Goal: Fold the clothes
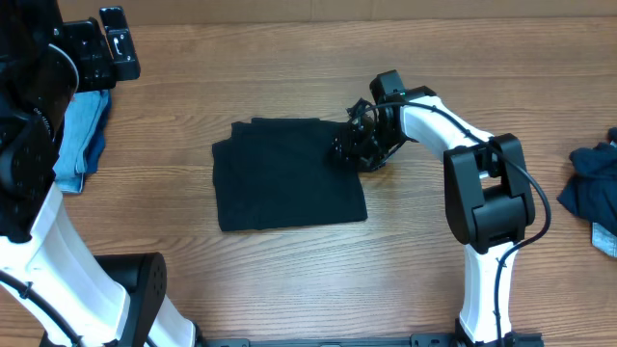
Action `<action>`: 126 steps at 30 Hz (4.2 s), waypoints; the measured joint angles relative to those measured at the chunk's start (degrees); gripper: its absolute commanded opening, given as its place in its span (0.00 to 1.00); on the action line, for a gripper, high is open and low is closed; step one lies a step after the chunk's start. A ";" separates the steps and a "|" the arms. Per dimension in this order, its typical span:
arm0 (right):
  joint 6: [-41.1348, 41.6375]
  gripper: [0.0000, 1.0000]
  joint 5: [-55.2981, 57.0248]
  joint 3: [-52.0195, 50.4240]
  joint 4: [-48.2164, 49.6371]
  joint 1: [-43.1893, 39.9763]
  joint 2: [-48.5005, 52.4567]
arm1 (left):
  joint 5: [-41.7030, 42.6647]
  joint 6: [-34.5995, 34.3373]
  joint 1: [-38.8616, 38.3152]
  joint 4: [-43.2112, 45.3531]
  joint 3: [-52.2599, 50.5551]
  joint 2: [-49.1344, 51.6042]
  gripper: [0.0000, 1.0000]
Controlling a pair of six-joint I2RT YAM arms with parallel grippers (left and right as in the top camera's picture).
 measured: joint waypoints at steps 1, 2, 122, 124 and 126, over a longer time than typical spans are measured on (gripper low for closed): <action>0.42 0.34 0.50 -0.02 -0.11 0.00 0.11 | 0.00 0.00 0.00 0.02 0.00 0.00 1.00; 0.90 0.31 1.07 -0.02 -0.28 -0.13 0.26 | 0.00 0.00 0.00 0.02 0.00 0.00 1.00; 6.67 0.04 45.03 22.40 -24.96 10.32 -6.99 | 0.00 0.00 0.00 0.02 0.00 0.00 1.00; 6.64 0.04 46.84 22.40 -25.64 9.81 -7.10 | 0.00 0.00 0.00 0.02 0.00 0.00 1.00; 6.64 0.04 48.46 22.40 -26.34 9.60 -7.58 | 0.00 0.00 0.00 0.00 0.00 0.00 1.00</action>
